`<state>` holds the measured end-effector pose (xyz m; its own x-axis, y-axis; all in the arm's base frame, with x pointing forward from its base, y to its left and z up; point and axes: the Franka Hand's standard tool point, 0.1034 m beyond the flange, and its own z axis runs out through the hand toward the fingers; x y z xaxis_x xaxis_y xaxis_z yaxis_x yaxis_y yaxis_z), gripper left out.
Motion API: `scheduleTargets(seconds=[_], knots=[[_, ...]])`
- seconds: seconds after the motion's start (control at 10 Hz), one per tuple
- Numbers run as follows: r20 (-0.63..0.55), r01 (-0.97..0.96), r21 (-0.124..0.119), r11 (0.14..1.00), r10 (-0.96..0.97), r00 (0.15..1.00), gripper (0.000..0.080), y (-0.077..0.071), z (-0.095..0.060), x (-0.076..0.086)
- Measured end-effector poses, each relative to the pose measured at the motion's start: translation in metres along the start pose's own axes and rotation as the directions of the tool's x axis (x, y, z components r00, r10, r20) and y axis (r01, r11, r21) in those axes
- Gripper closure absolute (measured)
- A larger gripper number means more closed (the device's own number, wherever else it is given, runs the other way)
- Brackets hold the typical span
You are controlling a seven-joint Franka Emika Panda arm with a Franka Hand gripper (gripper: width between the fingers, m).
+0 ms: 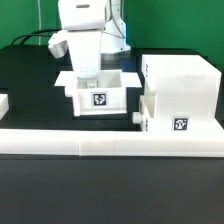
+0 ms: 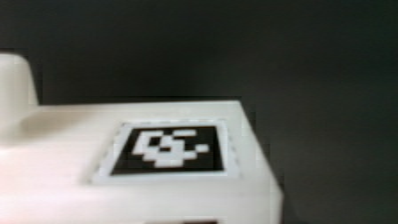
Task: Assemble drawer
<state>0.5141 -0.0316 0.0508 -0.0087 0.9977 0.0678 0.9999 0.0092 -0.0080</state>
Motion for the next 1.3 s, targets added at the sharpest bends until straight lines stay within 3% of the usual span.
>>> scheduleTargets(seconds=[0.3,0.5,0.7,1.3], knots=[[-0.002,-0.011,-0.016,1.000,0.011,1.000,0.0755,0.025,-0.006,0.013],[-0.002,-0.015,-0.013,1.000,0.015,1.000,0.0755,0.022,-0.004,0.012],[-0.001,-0.015,0.014,1.000,0.015,1.000,0.0755,0.019,-0.003,0.011],[-0.004,0.001,0.004,1.000,-0.001,1.000,0.0755,0.026,-0.007,0.021]])
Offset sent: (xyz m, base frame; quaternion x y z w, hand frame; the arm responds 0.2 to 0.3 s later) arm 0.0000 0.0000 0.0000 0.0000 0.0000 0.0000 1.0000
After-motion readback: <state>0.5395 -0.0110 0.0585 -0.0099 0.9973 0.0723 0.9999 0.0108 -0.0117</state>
